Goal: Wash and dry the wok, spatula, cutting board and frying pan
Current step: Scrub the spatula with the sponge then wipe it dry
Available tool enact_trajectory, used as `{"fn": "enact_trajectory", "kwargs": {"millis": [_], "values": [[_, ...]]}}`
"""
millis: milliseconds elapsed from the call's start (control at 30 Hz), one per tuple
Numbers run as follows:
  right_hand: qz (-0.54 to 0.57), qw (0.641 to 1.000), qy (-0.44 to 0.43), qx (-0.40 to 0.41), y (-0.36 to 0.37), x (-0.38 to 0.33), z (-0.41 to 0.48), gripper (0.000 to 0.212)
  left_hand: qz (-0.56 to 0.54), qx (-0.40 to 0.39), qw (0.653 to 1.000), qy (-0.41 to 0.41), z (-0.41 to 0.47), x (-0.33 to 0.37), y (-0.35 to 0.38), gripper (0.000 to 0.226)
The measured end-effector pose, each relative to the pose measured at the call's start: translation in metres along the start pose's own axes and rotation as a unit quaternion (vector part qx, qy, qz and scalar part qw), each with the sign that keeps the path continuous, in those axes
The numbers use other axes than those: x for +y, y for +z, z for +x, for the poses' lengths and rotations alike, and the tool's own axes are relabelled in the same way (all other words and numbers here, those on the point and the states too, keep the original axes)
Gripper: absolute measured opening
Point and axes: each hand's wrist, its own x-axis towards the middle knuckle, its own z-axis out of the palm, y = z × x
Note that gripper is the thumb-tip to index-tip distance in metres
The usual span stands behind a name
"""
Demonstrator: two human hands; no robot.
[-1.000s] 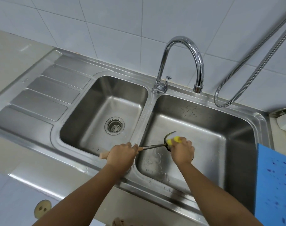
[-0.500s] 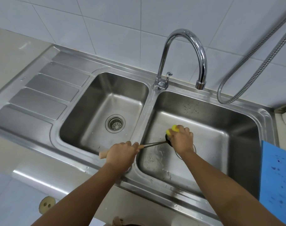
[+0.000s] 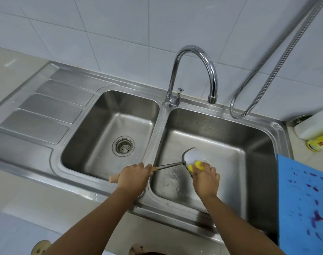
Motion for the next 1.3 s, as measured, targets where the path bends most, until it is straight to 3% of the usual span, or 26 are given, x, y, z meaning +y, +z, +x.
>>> {"fn": "enact_trajectory", "kwargs": {"millis": [167,233,400,567,767,933,1100,1133,1233,1300], "values": [[0.146,0.966,0.215,-0.004,-0.018,0.020,0.005,0.029,-0.047,-0.014,0.999,0.006,0.002,-0.007,-0.004,0.024],[0.236,0.947,0.218,0.016,-0.028,0.022,0.008,0.028,-0.109,-0.019,0.994,0.005,0.004,-0.018,-0.006,0.017],[0.354,0.926,0.123,0.042,-0.044,-0.003,0.000,0.029,-0.185,-0.054,0.981,-0.020,0.010,-0.040,-0.010,0.045],[0.312,0.950,-0.009,0.032,-0.042,-0.055,-0.023,0.031,-0.178,-0.034,0.983,-0.036,0.010,-0.050,-0.005,0.046],[0.240,0.951,-0.187,0.055,-0.037,-0.111,-0.032,0.040,-0.177,-0.031,0.982,-0.058,-0.004,-0.066,0.015,0.039],[0.215,0.972,-0.039,0.091,-0.035,-0.125,-0.004,0.035,-0.172,-0.035,0.983,-0.052,0.000,-0.069,0.024,0.030],[0.130,0.956,-0.232,0.125,-0.031,-0.137,-0.025,0.036,-0.152,-0.029,0.986,-0.066,0.005,-0.070,0.031,0.033],[0.128,0.960,-0.216,0.125,-0.032,-0.132,-0.019,0.036,-0.151,-0.022,0.986,-0.067,0.004,-0.069,0.033,0.033],[0.159,0.978,-0.056,0.123,-0.033,-0.121,-0.004,0.042,-0.156,-0.002,0.985,-0.073,0.002,-0.065,0.039,0.032],[0.162,0.977,-0.061,0.121,-0.033,-0.129,-0.011,0.043,-0.158,0.004,0.984,-0.078,0.002,-0.065,0.039,0.035]]}}
